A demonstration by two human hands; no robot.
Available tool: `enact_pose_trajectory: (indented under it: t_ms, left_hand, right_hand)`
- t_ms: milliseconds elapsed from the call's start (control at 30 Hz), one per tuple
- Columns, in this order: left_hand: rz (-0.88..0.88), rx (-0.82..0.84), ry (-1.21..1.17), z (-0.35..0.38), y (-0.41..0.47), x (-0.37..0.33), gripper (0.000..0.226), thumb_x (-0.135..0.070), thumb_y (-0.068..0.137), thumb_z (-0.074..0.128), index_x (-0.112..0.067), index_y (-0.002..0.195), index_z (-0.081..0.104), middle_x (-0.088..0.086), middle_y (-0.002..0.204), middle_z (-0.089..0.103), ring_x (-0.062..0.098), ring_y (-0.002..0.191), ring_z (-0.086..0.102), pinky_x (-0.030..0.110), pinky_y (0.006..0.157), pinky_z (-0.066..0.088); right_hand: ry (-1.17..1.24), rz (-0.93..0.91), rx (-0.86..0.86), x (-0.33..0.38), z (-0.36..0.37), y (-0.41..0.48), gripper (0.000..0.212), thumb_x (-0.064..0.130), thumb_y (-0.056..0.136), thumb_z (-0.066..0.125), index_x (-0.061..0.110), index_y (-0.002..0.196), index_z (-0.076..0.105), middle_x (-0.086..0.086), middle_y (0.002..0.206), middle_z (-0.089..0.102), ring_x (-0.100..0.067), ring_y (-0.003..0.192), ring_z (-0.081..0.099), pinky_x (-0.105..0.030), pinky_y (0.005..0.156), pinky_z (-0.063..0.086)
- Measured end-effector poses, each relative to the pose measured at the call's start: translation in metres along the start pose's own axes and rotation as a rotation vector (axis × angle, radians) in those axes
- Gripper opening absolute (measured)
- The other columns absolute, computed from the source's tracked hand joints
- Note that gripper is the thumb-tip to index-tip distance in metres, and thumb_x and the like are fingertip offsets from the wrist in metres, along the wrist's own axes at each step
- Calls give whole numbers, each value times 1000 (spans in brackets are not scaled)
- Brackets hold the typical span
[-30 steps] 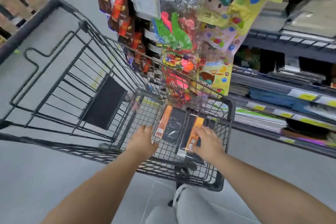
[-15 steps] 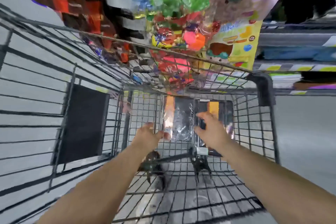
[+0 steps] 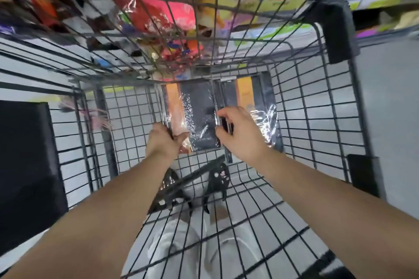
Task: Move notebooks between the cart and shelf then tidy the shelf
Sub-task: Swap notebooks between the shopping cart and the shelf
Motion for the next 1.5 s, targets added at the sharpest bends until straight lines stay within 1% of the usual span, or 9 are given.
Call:
enact_pose_trajectory:
  t_ms: [267, 567, 733, 833, 1067, 1200, 1333, 1433, 1500]
  left_hand:
    - [-38, 80, 135, -21, 9, 28, 39, -44, 89, 59, -6, 96, 53, 8, 94, 61, 21, 79, 54, 30, 64, 42]
    - [70, -15, -76, -78, -9, 43, 21, -25, 99, 47, -8, 109, 50, 18, 94, 60, 13, 57, 47, 25, 44, 32]
    - [170, -227, 22, -136, -30, 33, 28, -21, 99, 35, -5, 111, 56, 16, 98, 58, 32, 88, 58, 29, 67, 40]
    - [157, -293, 2, -153, -35, 43, 30, -24, 99, 35, -4, 114, 52, 11, 95, 55, 28, 87, 52, 36, 76, 41]
    - [94, -360, -166, -167, -40, 66, 33, -27, 98, 39, -5, 118, 52, 4, 95, 55, 22, 87, 52, 30, 74, 38]
    - [82, -347, -180, -165, -42, 72, 33, -28, 98, 40, -8, 122, 50, 1, 97, 52, 20, 87, 50, 30, 74, 38]
    - [73, -340, -246, -165, -39, 77, 31, -30, 98, 40, -10, 120, 50, 3, 98, 56, 19, 84, 54, 30, 71, 41]
    - [64, -360, -274, -171, -42, 80, 30, -29, 97, 41, -10, 119, 52, 4, 97, 58, 19, 83, 55, 30, 69, 40]
    - [55, -358, -281, -177, -48, 80, 29, -30, 97, 43, -11, 118, 52, 3, 97, 58, 20, 84, 57, 31, 69, 43]
  right_hand:
    - [-32, -33, 47, 18, 25, 2, 40, 18, 87, 60, 15, 126, 54, -6, 125, 54, -21, 116, 51, -32, 99, 41]
    - [-30, 226, 10, 16, 77, 18, 54, 22, 83, 66, 8, 131, 43, -16, 128, 51, -30, 117, 50, -40, 101, 44]
    - [-164, 473, 94, 15, 121, 23, 90, 45, 85, 62, 16, 150, 8, -18, 158, 1, -35, 145, 8, -56, 112, 24]
    - [-207, 523, 35, 17, 135, 25, 90, 49, 86, 57, 23, 150, -1, -15, 159, -12, -33, 147, -6, -60, 114, 14]
    - [-180, 577, -52, 16, 140, 22, 83, 52, 83, 58, 24, 145, 9, -16, 158, -5, -37, 145, -3, -66, 108, 17]
    - [-58, 769, -71, 12, 129, 19, 116, 54, 69, 75, 26, 149, -5, -19, 154, 4, -41, 139, 15, -58, 108, 23]
    - [-133, 735, -114, 14, 126, 12, 130, 60, 59, 79, 25, 150, -9, -21, 144, 32, -36, 130, 33, -50, 105, 29]
    - [-98, 650, -194, 24, 127, 0, 114, 53, 62, 81, 15, 147, 15, -18, 136, 47, -34, 126, 45, -44, 101, 36]
    - [10, 595, -182, 35, 125, -7, 76, 47, 70, 77, 8, 126, 44, -15, 122, 59, -33, 114, 56, -38, 85, 46]
Point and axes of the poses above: each hand's wrist, its own y-axis towards the middle knuckle, its own z-axis out of the palm, x = y × z, the point moved 6 cm from there along y, towards the middle knuckle
